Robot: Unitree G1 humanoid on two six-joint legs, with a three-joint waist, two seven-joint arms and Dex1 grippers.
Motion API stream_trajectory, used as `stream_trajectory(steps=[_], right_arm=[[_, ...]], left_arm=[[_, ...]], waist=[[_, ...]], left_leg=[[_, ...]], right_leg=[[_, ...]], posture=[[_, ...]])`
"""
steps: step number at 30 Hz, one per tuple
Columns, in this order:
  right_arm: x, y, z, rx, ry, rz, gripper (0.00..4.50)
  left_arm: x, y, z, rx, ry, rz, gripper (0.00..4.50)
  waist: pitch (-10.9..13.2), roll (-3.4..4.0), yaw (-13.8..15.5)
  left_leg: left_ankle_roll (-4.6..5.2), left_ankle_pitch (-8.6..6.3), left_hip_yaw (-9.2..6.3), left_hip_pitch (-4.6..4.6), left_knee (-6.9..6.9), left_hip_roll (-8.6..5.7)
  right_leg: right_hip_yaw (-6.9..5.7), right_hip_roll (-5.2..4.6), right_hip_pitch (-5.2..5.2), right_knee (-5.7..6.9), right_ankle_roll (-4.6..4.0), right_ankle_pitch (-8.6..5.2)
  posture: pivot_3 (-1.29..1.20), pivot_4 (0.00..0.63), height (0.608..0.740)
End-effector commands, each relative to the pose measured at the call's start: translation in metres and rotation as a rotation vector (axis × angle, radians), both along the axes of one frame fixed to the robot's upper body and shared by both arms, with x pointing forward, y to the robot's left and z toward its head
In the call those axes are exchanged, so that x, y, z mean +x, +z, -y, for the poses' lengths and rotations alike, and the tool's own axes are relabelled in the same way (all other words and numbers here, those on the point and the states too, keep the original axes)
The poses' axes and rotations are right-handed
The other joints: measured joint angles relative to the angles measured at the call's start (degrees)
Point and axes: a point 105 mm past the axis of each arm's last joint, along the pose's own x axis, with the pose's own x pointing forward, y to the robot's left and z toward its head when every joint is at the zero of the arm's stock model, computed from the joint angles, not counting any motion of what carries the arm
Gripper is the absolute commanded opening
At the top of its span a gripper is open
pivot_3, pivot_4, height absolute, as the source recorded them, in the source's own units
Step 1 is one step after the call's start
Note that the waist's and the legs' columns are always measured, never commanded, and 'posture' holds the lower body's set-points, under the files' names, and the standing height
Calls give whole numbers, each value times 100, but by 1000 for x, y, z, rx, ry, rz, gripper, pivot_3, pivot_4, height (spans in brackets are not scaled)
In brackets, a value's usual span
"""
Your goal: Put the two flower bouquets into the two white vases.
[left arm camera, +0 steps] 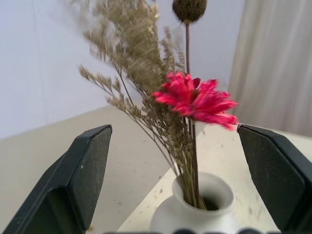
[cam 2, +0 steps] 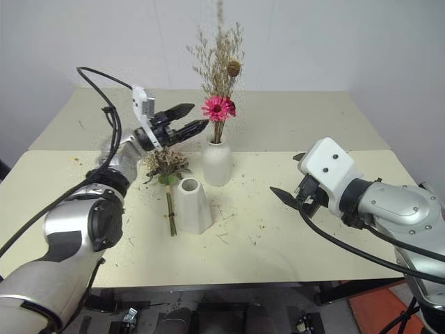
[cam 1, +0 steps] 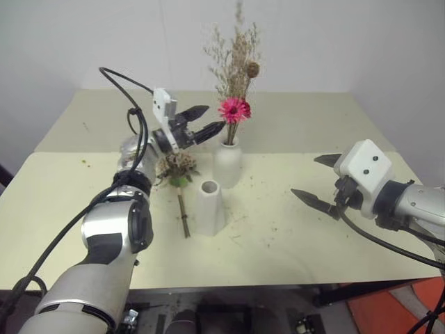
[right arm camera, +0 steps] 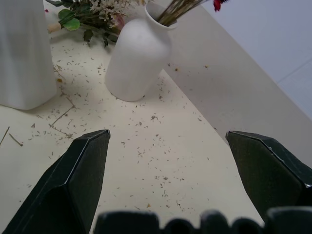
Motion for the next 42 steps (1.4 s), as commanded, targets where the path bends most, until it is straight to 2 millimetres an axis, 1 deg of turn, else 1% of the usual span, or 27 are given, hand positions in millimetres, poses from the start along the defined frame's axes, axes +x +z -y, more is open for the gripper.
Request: stream_trajectory(steps=[1, 3, 4, 7, 10, 12, 14, 15, 17, 19, 20, 21, 23, 25, 30, 34, 38, 41, 42], right_arm=[[-2, 11, -1, -20, 13, 54, 4500], [-2, 11, -1, -21, 12, 49, 4500], [-2, 11, 0, -24, 12, 44, 4500], [-3, 11, 1, -27, 15, 32, 4500], [-3, 11, -1, -32, 40, 13, 4500], [-5, 14, -6, -46, 96, 23, 4500], [-7, 16, -10, -71, 144, 24, 4500], [-5, 18, -11, -83, 160, 22, 4500], [-2, 21, -12, -94, 177, 20, 4500], [2, 23, -16, -98, 206, 12, 4500], [3, 24, -17, -99, 214, 10, 4500], [4, 23, -18, -100, 224, 7, 4500], [5, 22, -20, -102, 232, 2, 4500], [6, 19, -21, -103, 235, -6, 4500], [6, 18, -21, -103, 228, -14, 4500], [7, 18, -17, -103, 203, -12, 4500], [6, 18, -16, -94, 184, -11, 4500], [6, 17, -15, -93, 171, -13, 4500], [6, 17, -15, -92, 168, -12, 4500]], left_arm=[[-15, 17, -18, 26, -58, 107, 4479], [-18, 15, -31, 51, -7, 132, 4479], [-16, 12, -40, 66, 68, 109, 4479], [-16, 5, -56, 98, 247, 24, 4479], [-35, 0, -74, -18, 364, -168, 4479], [-52, -14, -81, -58, 413, -327, 4479], [-68, -34, -80, -46, 452, -486, 4479], [-75, -44, -77, -63, 419, -597, 4479], [-85, -56, -70, -83, 362, -755, 4479], [-84, -80, -66, -29, 413, -931, 4479], [-84, -88, -65, -8, 430, -990, 4479], [-79, -97, -67, 1, 499, -1042, 4479], [-73, -104, -69, 12, 564, -1086, 4479], [-67, -108, -66, 28, 606, -1114, 4479], [-57, -115, -62, 71, 662, -1163, 4479], [-46, -118, -51, 106, 637, -1194, 4479], [-39, -120, -40, 185, 640, -1170, 4479], [-37, -119, -32, 199, 602, -1174, 4479], [-37, -120, -30, 197, 588, -1185, 4300]], waist=[[0, 1, 6], [-2, 3, 1], [-2, 3, 0], [-2, 3, 3], [-2, 3, 3], [-2, 3, 3], [-2, 4, 1], [-1, 5, -2], [-1, 4, 20], [-1, 4, 30], [-1, 4, 30], [-2, 4, 30], [-2, 4, 21], [-2, 4, 12], [-2, 4, 5], [-2, 4, 24], [-2, 4, 43], [-2, 5, 44], [-2, 5, 43]], left_leg=[[0, 0, 0, 0, 1, 0], [0, 0, 0, 2, 1, 1], [0, 0, 1, 4, 0, 2], [1, 0, -1, 5, 1, 5], [0, 0, -8, 2, 6, 7], [1, -1, -16, 0, 6, 9], [1, -1, -20, 4, 6, 9], [1, -1, -19, 8, 6, 8], [0, -1, -17, 29, 6, 8], [-1, 0, -20, 35, 8, 8], [-2, 1, -20, 46, 8, 6], [-2, 1, -20, 51, 8, 6], [-5, 3, -20, 52, 7, 6], [-5, 2, -19, 47, 2, 6], [-6, 2, -17, 35, -5, 5], [-6, 1, -17, 36, -5, 3], [-7, 2, -17, 37, -4, -1], [-7, 2, -16, 37, -4, -1], [-7, 2, -16, 37, -4, -1]], right_leg=[[0, 1, 0, 0, 0, 0], [1, 0, 1, 2, 0, 0], [2, 0, 2, 1, 0, 0], [4, 0, 2, 6, 0, 0], [3, 0, 1, 11, 0, 0], [0, 0, 0, 12, 0, 0], [1, 0, 1, 8, 1, 0], [1, 0, 3, 9, 1, -1], [-1, 2, 19, 12, 3, -2], [-6, 4, 27, 12, 24, -16], [-6, 4, 38, 13, 33, -21], [-5, 5, 41, 13, 35, -22], [-3, 7, 40, 13, 30, -20], [1, 8, 32, 13, -3, 0], [4, 7, 18, 10, -8, 1], [4, 5, 20, 10, -8, 1], [2, 2, 24, 9, -7, 1], [2, 1, 23, 10, -7, 0], [2, 1, 23, 10, -7, 0]], posture=[[0, 150, 740], [0, 150, 740], [0, 150, 740], [0, 150, 740], [0, 150, 740], [0, 150, 740], [0, 150, 740], [0, 150, 740], [0, 150, 740], [0, 150, 740], [0, 150, 740], [0, 150, 740], [0, 150, 740], [0, 150, 740], [0, 150, 740], [0, 150, 740], [0, 150, 740], [0, 150, 740], [0, 150, 740]])
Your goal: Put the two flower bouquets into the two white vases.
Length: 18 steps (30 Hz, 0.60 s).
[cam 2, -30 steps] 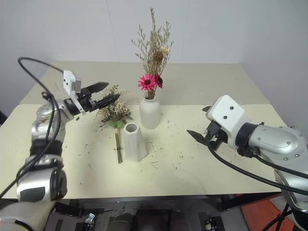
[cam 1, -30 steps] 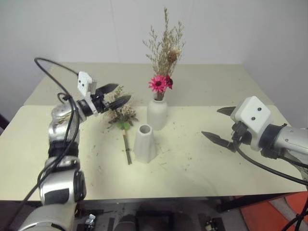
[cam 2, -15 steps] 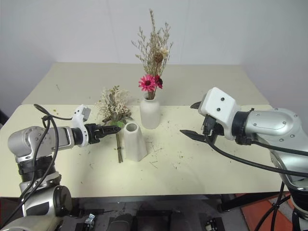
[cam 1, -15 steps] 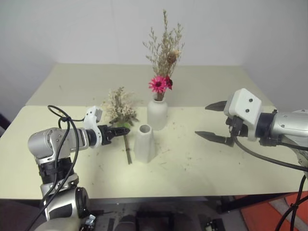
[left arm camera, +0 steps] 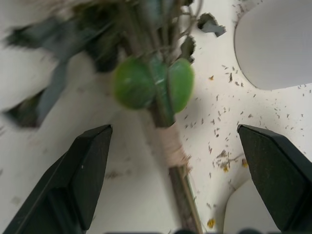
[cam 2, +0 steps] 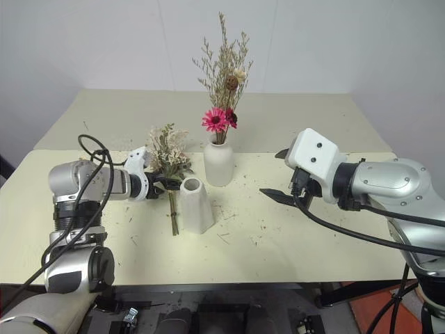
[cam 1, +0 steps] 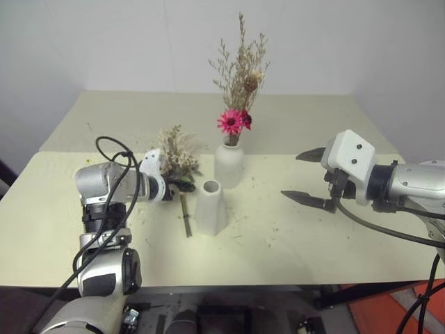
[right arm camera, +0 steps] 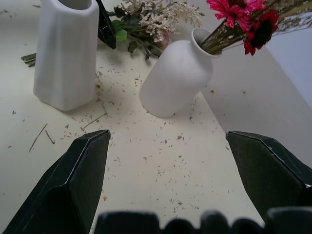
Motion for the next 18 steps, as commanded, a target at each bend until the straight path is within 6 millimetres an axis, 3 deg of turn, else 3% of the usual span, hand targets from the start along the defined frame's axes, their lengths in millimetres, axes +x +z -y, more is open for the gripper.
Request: stream_trajectory(steps=[1, 6, 13, 18], right_arm=[[-3, 13, 2, 7, -21, 61, 4500], [-2, 12, 3, 14, -35, 61, 4500], [0, 12, 4, 19, -43, 62, 4500], [1, 12, 3, 19, -43, 64, 4500]], left_arm=[[2, 1, 10, -15, -44, -15, 4070], [1, -4, 16, -46, -68, -46, 2495], [6, -9, 9, -24, -25, -41, 191], [20, 6, -7, -11, 73, 104, 107]], waist=[[0, 0, -3], [0, 0, -19], [0, 0, -16], [0, 0, -19]], left_leg=[[0, 0, 0, 0, 0, 0], [0, 0, 1, -1, 0, 0], [0, 0, 1, -6, 1, -1], [0, 0, 0, -5, 1, 0]], right_leg=[[0, 0, 0, 0, 0, 0], [0, 0, -1, -1, 0, 0], [0, -1, -3, -2, 1, 0], [0, -1, -3, -1, 1, 0]], posture=[[0, 150, 740], [0, 150, 740], [0, 150, 740], [0, 150, 740]])
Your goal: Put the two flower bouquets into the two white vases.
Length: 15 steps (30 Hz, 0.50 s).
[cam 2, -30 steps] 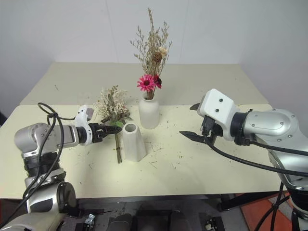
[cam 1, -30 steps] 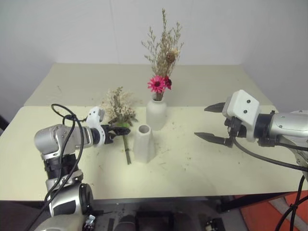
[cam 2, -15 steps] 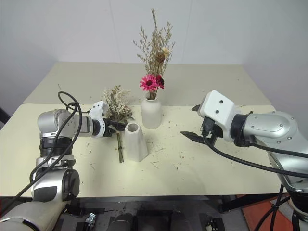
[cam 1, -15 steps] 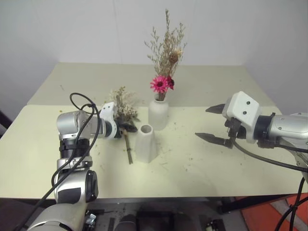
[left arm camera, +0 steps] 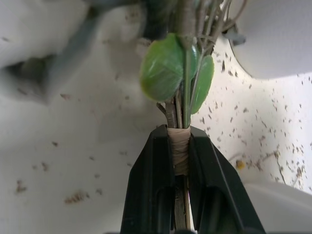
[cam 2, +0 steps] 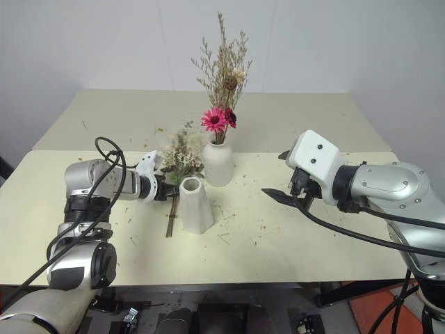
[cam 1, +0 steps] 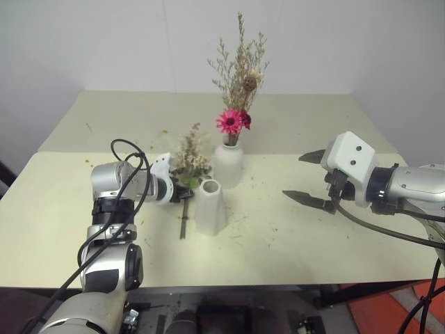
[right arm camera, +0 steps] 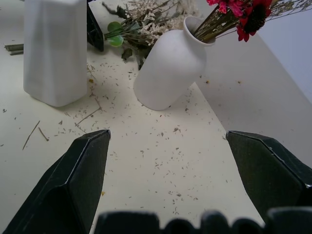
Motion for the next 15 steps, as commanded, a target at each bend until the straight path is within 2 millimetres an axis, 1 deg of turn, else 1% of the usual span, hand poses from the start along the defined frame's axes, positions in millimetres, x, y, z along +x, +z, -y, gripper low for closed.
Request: stream_trajectory(steps=[1, 5, 7, 9, 11, 12, 13, 15], right_arm=[[0, 13, 2, 9, -9, 57, 4500], [-1, 14, 3, 7, -13, 57, 4500], [-1, 14, 5, 4, -16, 58, 4500], [-1, 14, 6, 6, -22, 64, 4500], [-1, 15, 7, 9, -27, 71, 4500], [-2, 15, 8, 13, -29, 78, 4500], [-2, 15, 11, 15, -40, 80, 4500], [-3, 16, 15, 23, -56, 72, 4500]], left_arm=[[15, 25, -19, -10, 111, 168, 107], [22, 58, -47, -79, 222, 375, 107], [23, 83, -67, -115, 300, 555, 107], [18, 112, -80, -229, 315, 708, 107], [11, 136, -83, -298, 281, 809, 107], [4, 152, -80, -328, 225, 894, 107], [-4, 173, -77, -404, 166, 986, 107], [-19, 201, -73, -517, 50, 1123, 107]], waist=[[0, 0, -7], [0, 0, -22], [0, 0, -18], [0, 0, -10], [0, 0, -2], [0, 0, -2], [0, 0, 12], [0, 0, 52]], left_leg=[[0, 0, 0, 0, 0, 0], [0, 0, 1, -6, -4, 2], [0, 0, 1, -7, -4, 2], [-1, 0, 2, -9, -4, 1], [-1, 0, 2, -13, -3, 0], [-1, 0, 2, -13, -3, -1], [0, 0, 3, -13, -3, -3], [-1, 0, 2, -19, 0, -4]], right_leg=[[0, -1, 0, 1, 0, 0], [2, -1, -10, -1, -1, 1], [2, -2, -12, -1, -1, 1], [1, -7, -13, -1, -2, 1], [-2, -10, -13, -3, -2, 2], [-2, -11, -13, -3, -2, 1], [-2, -12, -12, -4, -2, 1], [-8, -13, -11, -8, -2, 1]], posture=[[0, 150, 740], [0, 150, 740], [0, 150, 740], [0, 150, 740], [0, 150, 740], [0, 150, 740], [0, 150, 740], [0, 150, 740]])
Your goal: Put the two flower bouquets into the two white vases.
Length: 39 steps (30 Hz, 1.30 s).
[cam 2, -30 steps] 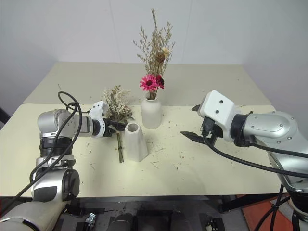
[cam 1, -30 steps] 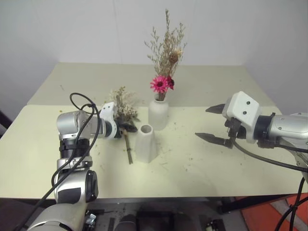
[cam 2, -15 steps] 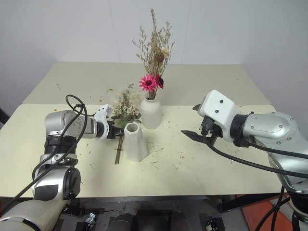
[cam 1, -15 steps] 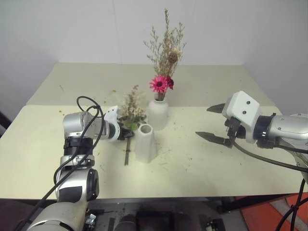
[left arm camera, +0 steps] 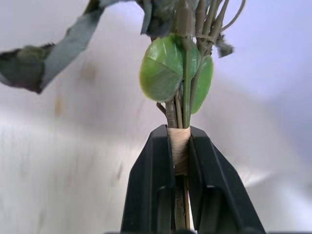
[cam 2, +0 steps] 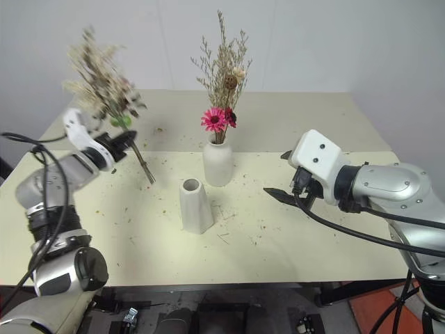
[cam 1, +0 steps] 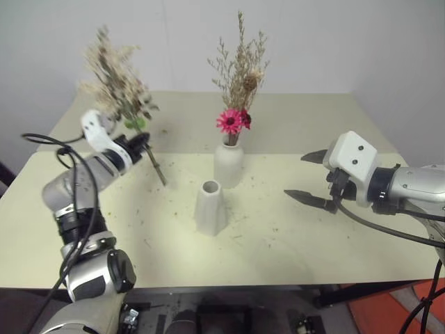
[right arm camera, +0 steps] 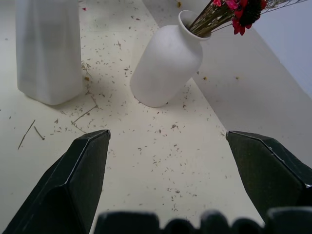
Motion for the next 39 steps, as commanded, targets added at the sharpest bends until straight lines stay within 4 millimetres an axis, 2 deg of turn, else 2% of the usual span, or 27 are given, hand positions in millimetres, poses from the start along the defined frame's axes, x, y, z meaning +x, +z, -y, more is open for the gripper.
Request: stream_trajectory(steps=[1, 5, 10, 13, 17, 21, 25, 39], right_arm=[[-4, 17, 7, 10, -26, 70, 4500], [-18, 26, 8, 77, 19, 57, 4500], [-39, 26, 11, 88, 82, 17, 4500], [-54, 22, 12, 94, 132, -37, 4500], [-62, 16, 16, 99, 140, -79, 4500], [-68, 9, 22, 93, 133, -114, 4500], [-68, 6, 26, 81, 115, -121, 4500], [-59, -3, 32, 54, 65, -124, 4500]], left_arm=[[-28, 72, 12, -50, -175, 365, 107], [-40, 93, 31, -79, -399, 482, 107], [-57, 100, 65, -28, -703, 550, 107], [-57, 99, 83, -34, -830, 543, 107], [-57, 92, 99, -19, -932, 533, 107], [-63, 77, 117, 116, -1012, 568, 107], [-69, 68, 125, 187, -1076, 608, 107], [-73, 55, 130, 176, -1123, 524, 107]], waist=[[0, 0, 29], [0, 0, 48], [0, 0, 18], [0, 0, 15], [0, 0, -43], [0, 0, -56], [0, 0, -60], [0, 0, -51]], left_leg=[[0, 0, 0, -2, 3, -2], [1, 0, 1, 3, 4, -4], [3, -1, 4, 6, 4, -2], [3, -1, 4, 6, 6, 0], [6, -2, 5, 7, 5, 2], [7, -3, 7, 8, 7, 3], [7, -3, 11, 10, 5, 7], [8, -3, 11, 10, 6, 8]], right_leg=[[-1, -1, 0, -1, 0, 0], [-2, 0, 8, -4, 2, -1], [0, 5, 11, -4, 4, -2], [0, 8, 12, -3, 5, -3], [3, 10, 12, -4, 7, -4], [7, 13, 12, -1, 7, -4], [12, 15, 10, -1, 7, -5], [12, 16, 10, -1, 9, -6]], posture=[[0, 150, 740], [0, 150, 740], [0, 150, 740], [0, 150, 740], [0, 150, 740], [0, 150, 740], [0, 150, 740], [0, 150, 740]])
